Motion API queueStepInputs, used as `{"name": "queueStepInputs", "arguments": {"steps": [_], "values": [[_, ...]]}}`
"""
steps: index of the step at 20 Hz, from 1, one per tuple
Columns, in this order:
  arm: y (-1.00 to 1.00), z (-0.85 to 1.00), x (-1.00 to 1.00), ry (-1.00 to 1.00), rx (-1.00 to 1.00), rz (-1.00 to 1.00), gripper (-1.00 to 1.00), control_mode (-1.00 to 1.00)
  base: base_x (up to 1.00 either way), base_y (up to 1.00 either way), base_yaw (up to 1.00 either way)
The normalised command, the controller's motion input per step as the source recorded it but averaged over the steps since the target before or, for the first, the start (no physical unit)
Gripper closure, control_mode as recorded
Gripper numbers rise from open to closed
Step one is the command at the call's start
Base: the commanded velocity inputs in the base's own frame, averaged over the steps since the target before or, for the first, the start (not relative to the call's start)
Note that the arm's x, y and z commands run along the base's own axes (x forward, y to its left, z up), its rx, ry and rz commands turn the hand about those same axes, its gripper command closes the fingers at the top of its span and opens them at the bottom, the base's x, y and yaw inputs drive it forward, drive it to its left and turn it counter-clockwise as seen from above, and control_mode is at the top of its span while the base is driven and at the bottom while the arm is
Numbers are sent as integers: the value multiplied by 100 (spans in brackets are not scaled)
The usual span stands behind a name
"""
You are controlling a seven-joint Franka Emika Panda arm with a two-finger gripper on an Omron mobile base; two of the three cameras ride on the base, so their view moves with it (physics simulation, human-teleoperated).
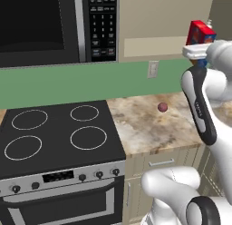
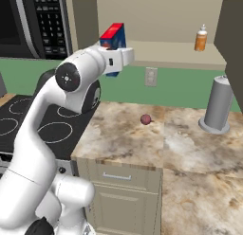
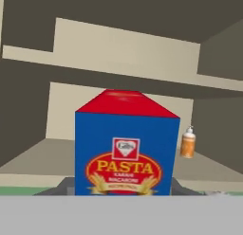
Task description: Pick the bar and boxed food from the counter and place them in the cabinets closest to them.
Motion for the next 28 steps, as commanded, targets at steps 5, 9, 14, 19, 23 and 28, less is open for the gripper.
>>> {"name": "queueStepInputs", "arguments": {"steps": [5, 9, 14, 19, 23, 28], "values": [[0, 12, 31, 11, 2, 0, 100, -100, 0, 0, 0], [0, 7, 18, 6, 1, 0, 100, -100, 0, 0, 0], [-1, 0, 13, 0, 0, 0, 100, -100, 0, 0, 0], [0, 0, 11, -4, 0, 0, 100, -100, 0, 0, 0], [0, -3, 8, -8, -2, 0, 100, -100, 0, 0, 0], [0, 0, 13, -6, -1, 0, 100, -100, 0, 0, 0]]}}
